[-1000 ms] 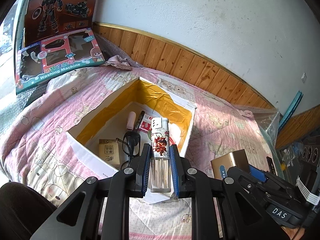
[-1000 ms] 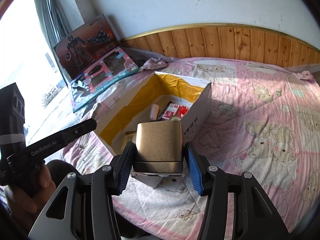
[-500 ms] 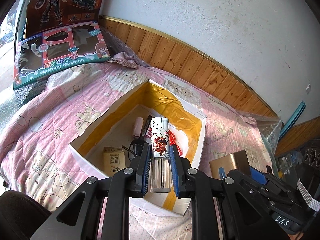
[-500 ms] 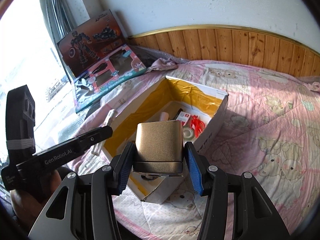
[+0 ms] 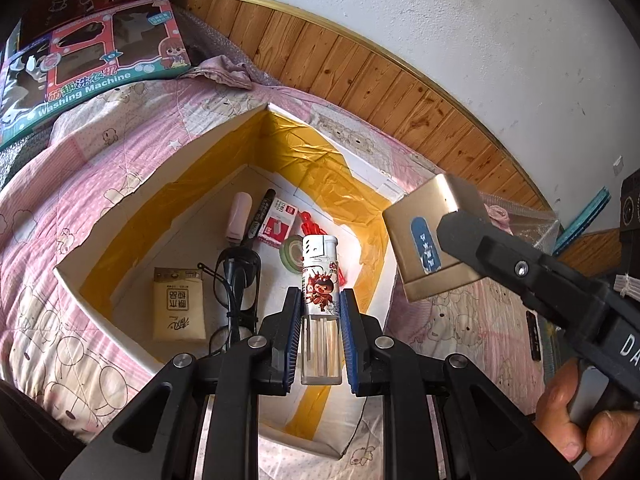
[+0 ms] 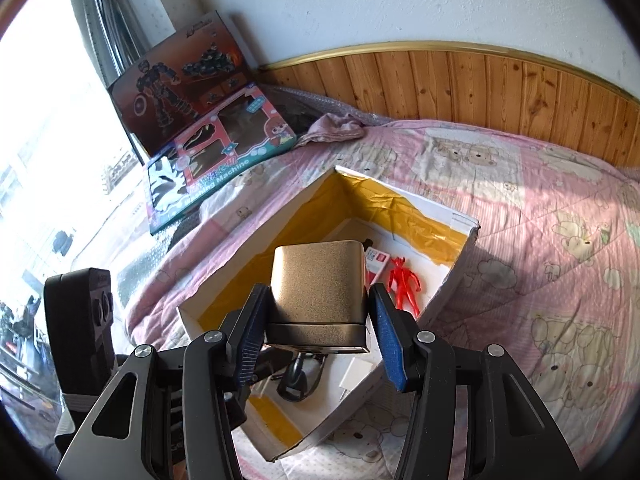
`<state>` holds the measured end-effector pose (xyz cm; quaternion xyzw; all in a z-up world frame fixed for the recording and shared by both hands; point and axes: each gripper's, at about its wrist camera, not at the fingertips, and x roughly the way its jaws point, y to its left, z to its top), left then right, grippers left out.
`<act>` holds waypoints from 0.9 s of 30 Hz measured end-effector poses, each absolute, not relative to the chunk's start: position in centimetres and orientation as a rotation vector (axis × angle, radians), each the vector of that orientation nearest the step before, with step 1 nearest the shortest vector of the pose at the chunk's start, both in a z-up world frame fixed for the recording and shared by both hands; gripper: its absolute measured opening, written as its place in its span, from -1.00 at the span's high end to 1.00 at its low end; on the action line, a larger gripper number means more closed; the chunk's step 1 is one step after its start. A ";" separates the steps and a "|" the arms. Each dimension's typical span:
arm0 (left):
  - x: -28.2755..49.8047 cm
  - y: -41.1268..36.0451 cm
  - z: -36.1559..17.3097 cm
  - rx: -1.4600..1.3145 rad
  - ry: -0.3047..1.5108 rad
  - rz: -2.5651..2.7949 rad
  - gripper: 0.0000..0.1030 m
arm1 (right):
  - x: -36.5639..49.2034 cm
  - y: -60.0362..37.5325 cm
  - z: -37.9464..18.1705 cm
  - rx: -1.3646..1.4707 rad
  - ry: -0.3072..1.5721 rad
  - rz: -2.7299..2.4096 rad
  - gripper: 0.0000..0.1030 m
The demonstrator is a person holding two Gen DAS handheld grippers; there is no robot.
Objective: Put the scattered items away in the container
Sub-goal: 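Bring the lighter and tan box over the box opening with both tools, then open both tools to drop the lighter and tan box into the box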
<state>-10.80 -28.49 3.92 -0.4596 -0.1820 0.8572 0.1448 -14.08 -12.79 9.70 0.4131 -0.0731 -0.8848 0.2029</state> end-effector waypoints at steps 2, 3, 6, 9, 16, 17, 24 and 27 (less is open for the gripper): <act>-11.4 -28.1 3.3 -1.348 -0.541 2.448 0.61 | -15.4 -12.7 9.5 1.171 -0.196 -2.461 -0.04; -11.7 -27.9 3.1 -1.355 -0.542 2.448 0.61 | -16.1 -12.7 9.5 1.179 -0.193 -2.456 -0.04; -12.6 -27.6 2.7 -1.379 -0.557 2.438 0.61 | -17.9 -12.9 9.2 1.198 -0.173 -2.440 -0.04; -13.5 -27.3 2.2 -1.408 -0.584 2.424 0.61 | -19.7 -13.4 9.0 1.214 -0.130 -2.421 -0.04; -14.9 -27.0 0.6 -1.488 -0.639 2.414 0.61 | -24.4 -15.2 7.5 1.277 -0.034 -2.356 -0.04; -15.1 -27.0 0.3 -1.495 -0.643 2.410 0.61 | -25.1 -15.4 7.2 1.286 -0.024 -2.352 -0.04; -16.4 -26.9 -1.2 -1.553 -0.657 2.394 0.61 | -29.0 -17.6 5.2 1.334 0.054 -2.296 -0.04; -17.1 -27.0 -1.7 -1.567 -0.669 2.376 0.57 | -30.7 -18.9 4.3 1.324 0.087 -2.280 -0.07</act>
